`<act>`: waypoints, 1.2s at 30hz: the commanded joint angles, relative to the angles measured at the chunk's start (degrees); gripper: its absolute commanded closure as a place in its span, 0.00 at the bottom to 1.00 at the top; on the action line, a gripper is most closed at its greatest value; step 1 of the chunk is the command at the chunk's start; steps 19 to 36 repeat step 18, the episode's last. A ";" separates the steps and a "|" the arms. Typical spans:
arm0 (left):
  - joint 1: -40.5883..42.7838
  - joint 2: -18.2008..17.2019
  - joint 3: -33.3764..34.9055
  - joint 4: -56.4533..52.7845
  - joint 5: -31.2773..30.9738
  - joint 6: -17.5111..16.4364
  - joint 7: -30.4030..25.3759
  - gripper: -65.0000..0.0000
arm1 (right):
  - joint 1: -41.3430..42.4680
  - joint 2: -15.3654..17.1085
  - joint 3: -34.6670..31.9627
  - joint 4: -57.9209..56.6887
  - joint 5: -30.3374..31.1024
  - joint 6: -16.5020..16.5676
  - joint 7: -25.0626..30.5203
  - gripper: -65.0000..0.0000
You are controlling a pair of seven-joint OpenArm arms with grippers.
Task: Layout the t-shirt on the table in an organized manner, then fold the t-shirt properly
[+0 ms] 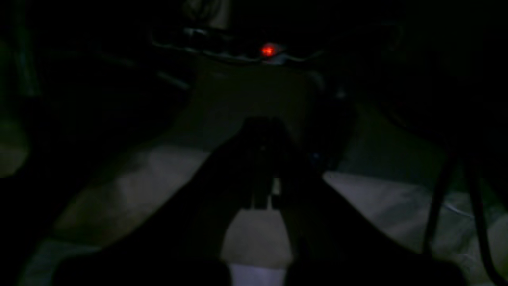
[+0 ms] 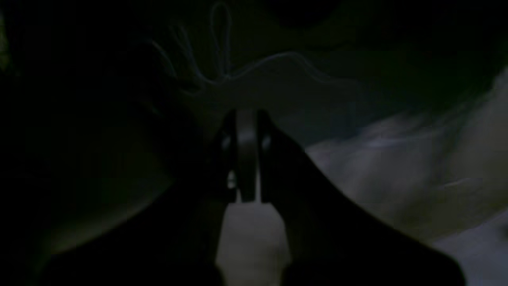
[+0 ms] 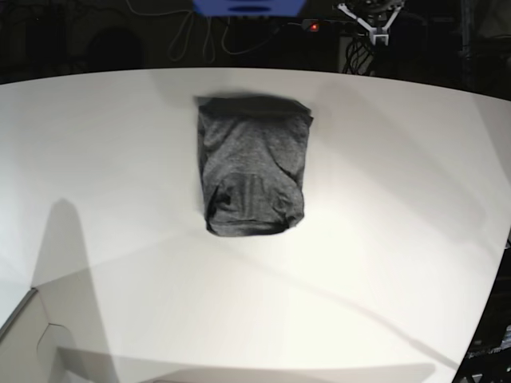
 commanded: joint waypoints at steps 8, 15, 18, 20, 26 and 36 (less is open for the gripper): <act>-0.64 0.54 0.03 0.24 -0.37 9.83 -0.59 1.00 | 1.60 2.39 -19.06 1.24 0.00 -19.39 -7.28 1.00; -0.64 0.71 -0.06 0.24 -0.45 10.27 -0.68 1.00 | 3.45 1.42 -27.41 1.06 0.00 -25.37 -11.32 1.00; -0.55 1.68 -0.06 0.15 -0.45 10.27 -0.68 1.00 | 3.80 0.63 -28.73 1.06 0.00 -25.37 -11.23 1.00; -0.55 1.68 -0.06 0.15 -0.45 10.27 -0.68 1.00 | 3.80 0.63 -28.73 1.06 0.00 -25.37 -11.23 1.00; -0.55 1.68 -0.06 0.15 -0.45 10.27 -0.68 1.00 | 3.80 0.63 -28.73 1.06 0.00 -25.37 -11.23 1.00; -0.55 1.68 -0.06 0.15 -0.45 10.27 -0.68 1.00 | 3.80 0.63 -28.73 1.06 0.00 -25.37 -11.23 1.00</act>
